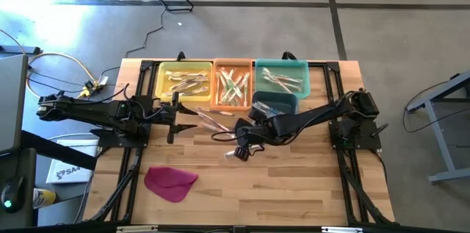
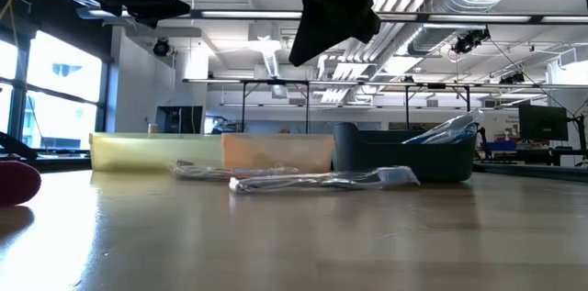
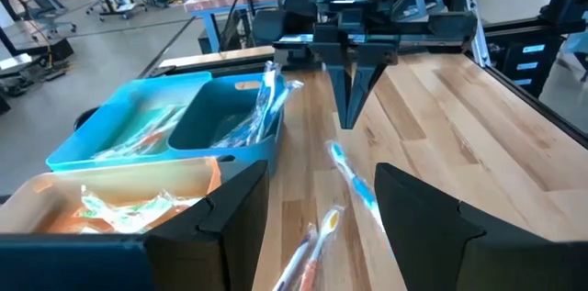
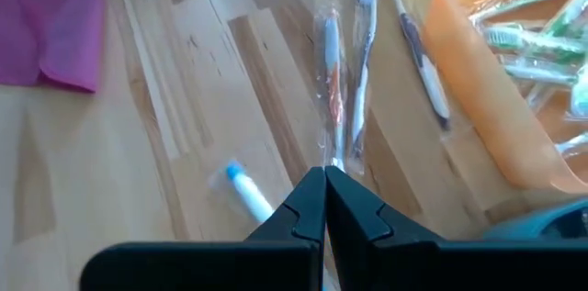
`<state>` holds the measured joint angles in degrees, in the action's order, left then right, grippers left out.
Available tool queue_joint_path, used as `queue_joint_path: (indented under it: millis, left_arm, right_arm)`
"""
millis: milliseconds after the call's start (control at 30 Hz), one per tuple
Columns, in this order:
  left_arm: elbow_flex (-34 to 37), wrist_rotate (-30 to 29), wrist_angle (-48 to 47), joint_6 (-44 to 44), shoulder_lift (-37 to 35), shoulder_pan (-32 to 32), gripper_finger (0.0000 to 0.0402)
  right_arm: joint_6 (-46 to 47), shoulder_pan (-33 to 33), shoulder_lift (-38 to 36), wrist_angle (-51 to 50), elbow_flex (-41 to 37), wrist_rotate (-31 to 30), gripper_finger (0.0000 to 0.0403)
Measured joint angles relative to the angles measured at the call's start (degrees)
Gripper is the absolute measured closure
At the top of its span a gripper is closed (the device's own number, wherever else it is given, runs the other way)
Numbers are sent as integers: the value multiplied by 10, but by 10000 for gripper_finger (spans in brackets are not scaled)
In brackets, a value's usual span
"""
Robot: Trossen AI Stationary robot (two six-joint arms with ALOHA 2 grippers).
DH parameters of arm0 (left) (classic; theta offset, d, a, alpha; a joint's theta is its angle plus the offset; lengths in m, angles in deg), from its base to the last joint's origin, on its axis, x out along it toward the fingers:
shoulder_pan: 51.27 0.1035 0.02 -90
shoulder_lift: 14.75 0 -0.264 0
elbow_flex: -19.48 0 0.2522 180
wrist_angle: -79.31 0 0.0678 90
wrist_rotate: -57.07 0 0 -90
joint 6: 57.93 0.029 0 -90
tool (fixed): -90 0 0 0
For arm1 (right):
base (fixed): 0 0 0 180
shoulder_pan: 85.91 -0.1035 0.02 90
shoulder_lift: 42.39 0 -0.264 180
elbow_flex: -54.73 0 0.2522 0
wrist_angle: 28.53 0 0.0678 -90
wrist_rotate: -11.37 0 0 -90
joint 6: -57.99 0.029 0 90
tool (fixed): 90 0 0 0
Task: Pick & Place Toothbrushes
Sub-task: Put the blue toothbrush into the dark blue bin
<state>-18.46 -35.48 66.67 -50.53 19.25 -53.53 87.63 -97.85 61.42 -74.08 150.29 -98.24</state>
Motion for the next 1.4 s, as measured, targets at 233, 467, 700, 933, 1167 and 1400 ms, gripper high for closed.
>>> queue_joint_path:
  millis: [233, 467, 700, 933, 1167, 1400]
  left_arm:
    - [0, 0, 0, 0, 0, 0, 208]
    - [0, 0, 0, 0, 0, 0, 208]
    - [0, 0, 0, 0, 0, 0, 208]
    - [0, -2, 0, 14, 0, 0, 208]
    - [0, -1, 0, 28, 0, 0, 208]
    - [0, -1, 8, 29, 0, 0, 208]
  right_arm:
    - [-7, 0, 0, -30, 0, 45, 399]
    - [-55, 7, 0, -71, 0, 127, 399]
    - [-86, 16, 4, -87, 0, 138, 400]
    - [-79, 33, 6, -99, 0, 150, 399]
    - [-106, 35, 14, -105, 0, 152, 400]
    - [-137, 33, 71, -158, 33, 150, 400]
